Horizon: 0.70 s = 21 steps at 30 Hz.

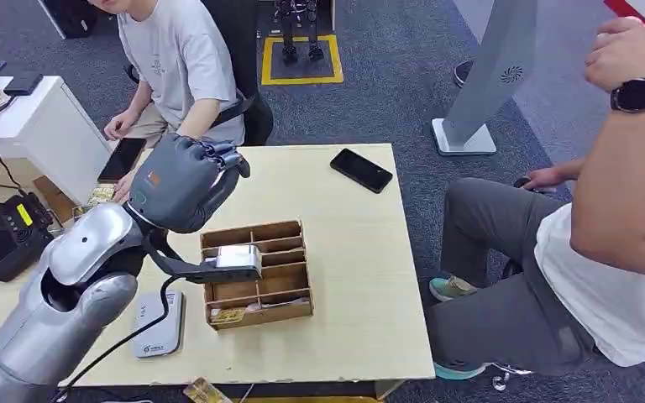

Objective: Pass the card to the sensor for recognition and then transmit it.

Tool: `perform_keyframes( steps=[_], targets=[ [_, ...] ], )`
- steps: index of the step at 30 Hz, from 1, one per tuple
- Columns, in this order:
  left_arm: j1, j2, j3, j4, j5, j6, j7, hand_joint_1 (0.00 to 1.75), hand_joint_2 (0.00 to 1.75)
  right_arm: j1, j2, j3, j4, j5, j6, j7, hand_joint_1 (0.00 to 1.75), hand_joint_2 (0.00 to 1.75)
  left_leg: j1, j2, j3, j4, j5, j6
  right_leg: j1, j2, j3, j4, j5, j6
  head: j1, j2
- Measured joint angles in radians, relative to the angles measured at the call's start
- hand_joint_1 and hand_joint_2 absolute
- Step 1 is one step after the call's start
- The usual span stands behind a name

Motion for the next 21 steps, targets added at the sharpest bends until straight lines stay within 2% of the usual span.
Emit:
perform_keyframes(
  steps=[7,8,9,10,12,16,18,21],
  targets=[
    [0.0,0.0,0.0,0.0,0.003,0.0,0.0,1.75,1.75,0.003,0.0,-0.014,-0.006,0.018,0.003,0.004,0.0,1.75,0.0,0.0,0.0,0.0,0.0,0.0,0.0,0.0,0.0,0.0,0.0,0.0,0.0,0.0],
    [0.0,0.0,0.0,0.0,0.004,0.0,0.0,1.57,1.75,0.003,0.0,-0.015,-0.007,0.021,0.003,0.004,0.0,1.75,0.0,0.0,0.0,0.0,0.0,0.0,0.0,0.0,0.0,0.0,0.0,0.0,0.0,0.0],
    [0.0,0.0,0.0,0.0,0.004,0.0,0.0,0.12,1.75,0.004,0.0,-0.017,-0.007,0.023,0.003,0.004,0.0,1.75,0.0,0.0,0.0,0.0,0.0,0.0,0.0,0.0,0.0,0.0,0.0,0.0,0.0,0.0],
    [0.0,-0.002,0.0,0.0,0.006,-0.001,0.0,0.0,1.75,0.004,0.0,-0.019,-0.008,0.025,0.005,0.005,0.0,1.75,0.0,0.0,0.0,0.0,0.0,0.0,0.0,0.0,0.0,0.0,0.0,0.0,0.0,0.0],
    [0.0,-0.016,0.0,-0.001,0.031,-0.009,0.01,0.0,1.75,0.006,0.0,-0.025,-0.021,0.037,0.021,0.019,0.0,1.75,0.0,0.0,0.0,0.0,0.0,0.0,0.0,0.0,0.0,0.0,0.0,0.0,0.0,0.0],
    [0.013,-0.024,-0.019,-0.012,0.143,-0.053,-0.024,0.0,1.75,0.006,0.005,-0.039,-0.056,0.061,0.056,0.039,0.0,1.75,0.0,0.0,0.0,0.0,0.0,0.0,0.0,0.0,0.0,0.0,0.0,0.0,0.0,0.0],
    [0.058,-0.02,-0.033,-0.025,0.15,-0.027,-0.05,0.0,1.75,0.012,0.009,-0.048,-0.068,0.07,0.06,0.053,0.0,1.75,0.0,0.0,0.0,0.0,0.0,0.0,0.0,0.001,0.0,0.0,0.0,0.0,0.0,0.0],
    [0.155,0.012,-0.046,-0.042,0.11,0.063,-0.069,0.0,1.75,0.031,0.014,-0.07,-0.089,0.075,0.06,0.053,0.0,1.75,0.0,0.001,0.0,0.0,-0.001,0.0,0.0,0.001,0.0,0.0,0.0,0.0,0.0,0.0]
  ],
)
